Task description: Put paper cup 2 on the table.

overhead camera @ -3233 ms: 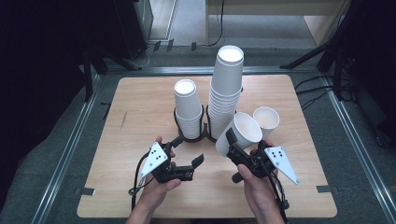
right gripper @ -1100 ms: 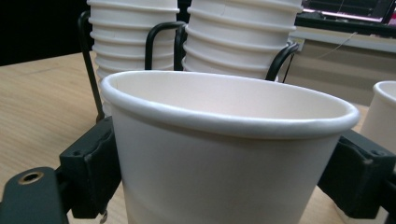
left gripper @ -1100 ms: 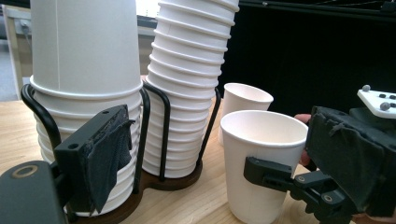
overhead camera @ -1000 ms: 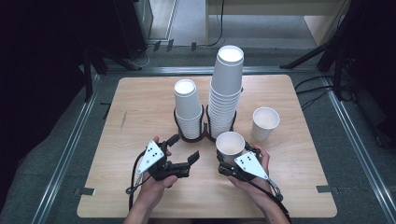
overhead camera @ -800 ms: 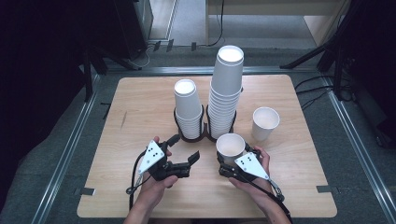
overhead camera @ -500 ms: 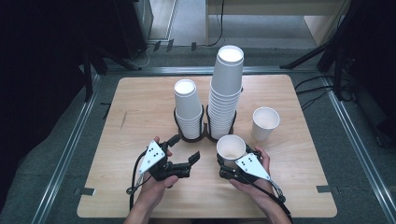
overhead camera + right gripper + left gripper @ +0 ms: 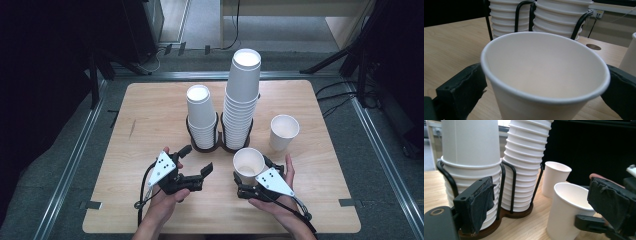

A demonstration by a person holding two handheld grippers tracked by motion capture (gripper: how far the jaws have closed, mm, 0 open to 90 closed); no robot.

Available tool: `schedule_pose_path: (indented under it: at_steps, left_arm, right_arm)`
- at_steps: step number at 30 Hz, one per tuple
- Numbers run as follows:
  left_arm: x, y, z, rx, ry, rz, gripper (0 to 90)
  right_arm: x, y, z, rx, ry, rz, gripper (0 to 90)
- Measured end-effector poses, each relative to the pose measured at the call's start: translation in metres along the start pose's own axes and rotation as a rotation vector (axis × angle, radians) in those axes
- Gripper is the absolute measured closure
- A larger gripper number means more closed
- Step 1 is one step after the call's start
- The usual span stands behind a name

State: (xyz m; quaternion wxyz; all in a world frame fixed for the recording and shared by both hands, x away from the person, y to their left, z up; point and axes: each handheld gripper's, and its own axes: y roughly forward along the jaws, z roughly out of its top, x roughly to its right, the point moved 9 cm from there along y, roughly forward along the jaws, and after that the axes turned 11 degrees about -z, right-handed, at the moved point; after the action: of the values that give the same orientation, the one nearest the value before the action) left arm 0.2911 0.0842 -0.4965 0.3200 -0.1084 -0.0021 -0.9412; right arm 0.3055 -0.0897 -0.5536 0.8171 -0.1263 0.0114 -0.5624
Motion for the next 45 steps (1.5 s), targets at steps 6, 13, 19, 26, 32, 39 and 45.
schedule_pose_path:
  at_steps: [6, 13, 19, 26, 32, 39, 45]
  left_arm:
    - [-0.006, -0.012, -0.01, -0.025, -0.008, 0.036, 7.1]
    - [-0.021, -0.035, -0.028, -0.057, -0.033, 0.098, 7.1]
    - [-0.032, -0.056, -0.041, -0.076, -0.05, 0.148, 7.1]
    - [-0.048, -0.083, -0.049, -0.077, -0.079, 0.209, 7.1]
    - [-0.062, -0.103, -0.053, -0.075, -0.095, 0.254, 7.1]
    - [-0.077, -0.129, -0.062, -0.082, -0.111, 0.318, 7.1]
    - [-0.089, -0.149, -0.068, -0.089, -0.134, 0.357, 7.1]
  right_arm:
    - [0.01, -0.014, 0.0, 0.01, -0.048, 0.009, 0.0]
    - [0.038, -0.032, -0.006, 0.016, -0.058, -0.015, 0.0]
    - [0.062, -0.044, -0.015, 0.009, -0.054, -0.045, 0.0]
    - [0.093, -0.048, -0.021, -0.002, -0.008, -0.129, 0.0]
    - [0.118, -0.049, -0.025, -0.011, 0.023, -0.199, 0.0]
    - [0.146, -0.051, -0.03, -0.021, 0.056, -0.277, 0.0]
    - [0.165, -0.053, -0.035, -0.039, 0.08, -0.336, 0.0]
